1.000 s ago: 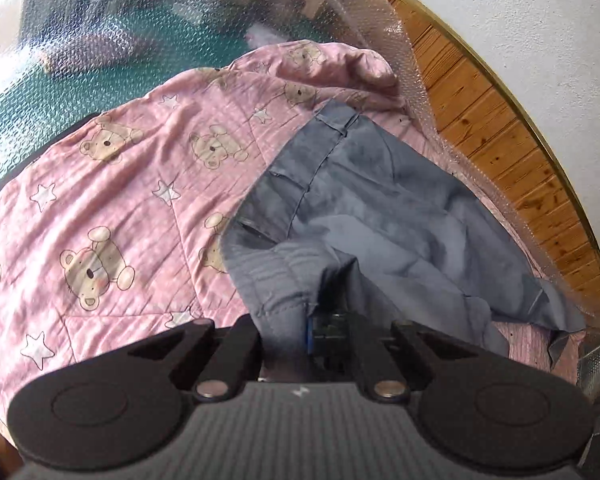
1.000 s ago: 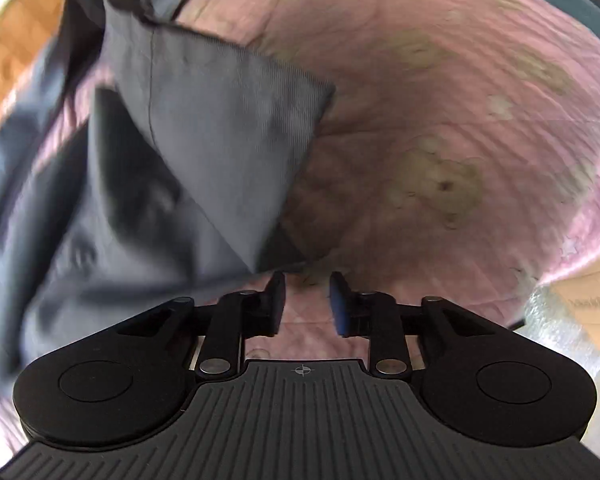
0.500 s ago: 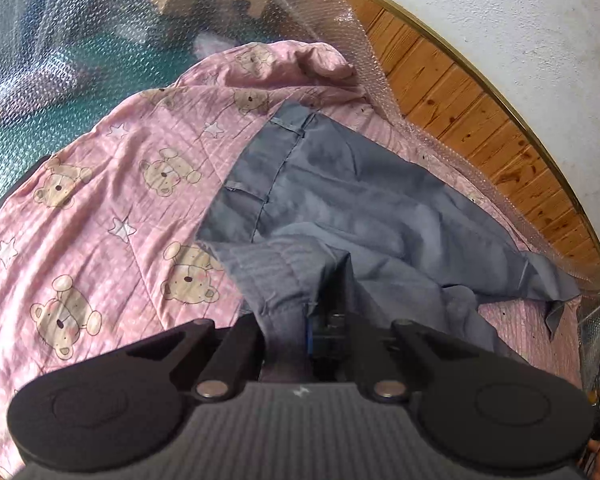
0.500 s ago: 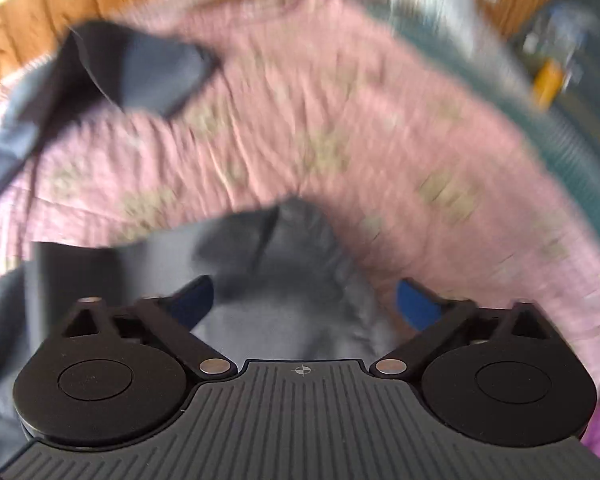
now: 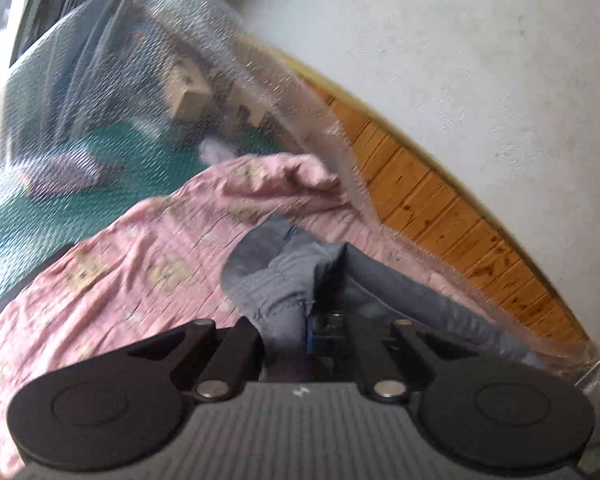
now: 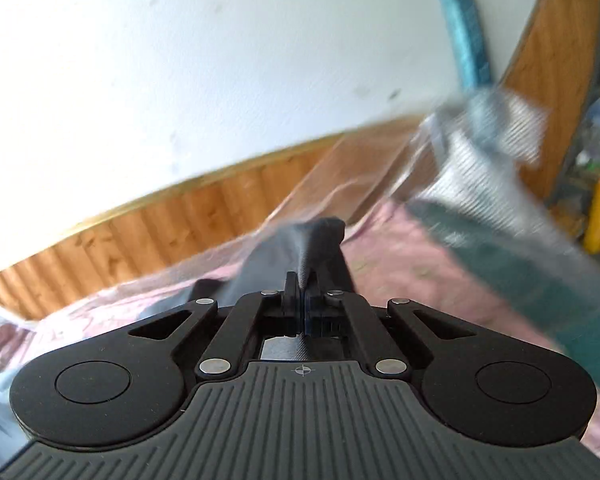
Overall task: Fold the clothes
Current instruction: 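Spread the garment flat on the quilt and open both grippers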
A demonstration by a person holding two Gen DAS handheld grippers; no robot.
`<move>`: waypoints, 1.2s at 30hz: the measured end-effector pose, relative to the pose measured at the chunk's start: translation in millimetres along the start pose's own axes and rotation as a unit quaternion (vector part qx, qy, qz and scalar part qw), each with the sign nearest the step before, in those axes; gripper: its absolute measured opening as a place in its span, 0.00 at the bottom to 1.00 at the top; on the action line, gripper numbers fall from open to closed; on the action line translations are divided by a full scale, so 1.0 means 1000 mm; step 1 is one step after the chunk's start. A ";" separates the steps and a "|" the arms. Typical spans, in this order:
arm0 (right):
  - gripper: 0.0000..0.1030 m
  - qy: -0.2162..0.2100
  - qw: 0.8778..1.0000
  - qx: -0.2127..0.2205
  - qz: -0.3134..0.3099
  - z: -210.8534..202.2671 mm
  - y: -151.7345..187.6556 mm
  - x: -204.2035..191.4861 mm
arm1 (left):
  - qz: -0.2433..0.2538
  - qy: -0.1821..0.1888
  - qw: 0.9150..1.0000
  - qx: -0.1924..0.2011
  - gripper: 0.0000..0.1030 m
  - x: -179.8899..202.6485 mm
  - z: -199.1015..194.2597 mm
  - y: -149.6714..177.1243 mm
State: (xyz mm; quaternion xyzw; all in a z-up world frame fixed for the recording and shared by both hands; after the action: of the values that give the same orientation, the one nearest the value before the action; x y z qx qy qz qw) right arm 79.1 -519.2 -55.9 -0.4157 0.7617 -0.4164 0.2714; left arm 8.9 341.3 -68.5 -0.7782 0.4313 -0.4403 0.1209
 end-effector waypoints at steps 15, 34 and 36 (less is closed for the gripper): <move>0.61 0.111 0.964 -0.207 0.125 0.033 0.149 0.120 | -0.119 -0.148 0.982 0.002 0.62 -0.047 -0.037 0.099; 0.89 0.033 0.920 -0.346 0.179 0.056 0.144 0.012 | -0.238 -0.121 0.962 -0.050 0.85 -0.059 0.081 0.064; 0.89 0.049 0.922 -0.347 0.163 0.062 0.146 0.004 | -0.227 -0.133 0.964 -0.039 0.86 -0.069 0.077 0.054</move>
State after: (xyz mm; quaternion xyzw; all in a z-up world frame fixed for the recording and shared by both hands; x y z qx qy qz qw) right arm 64.2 -503.3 -213.0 -0.3328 0.9281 -0.0958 0.1364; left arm 22.1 348.0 -184.5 -0.9113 0.2407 -0.3313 0.0437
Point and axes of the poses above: each gripper's, at about its wrist camera, not at the fingertips, and z roughly the way its jaws point, x to its right, y to its underside, the point moved 5 cm from there along z, roughly the way its jaws point, and after that the axes turned 12 degrees about y, right-handed, at the moved point
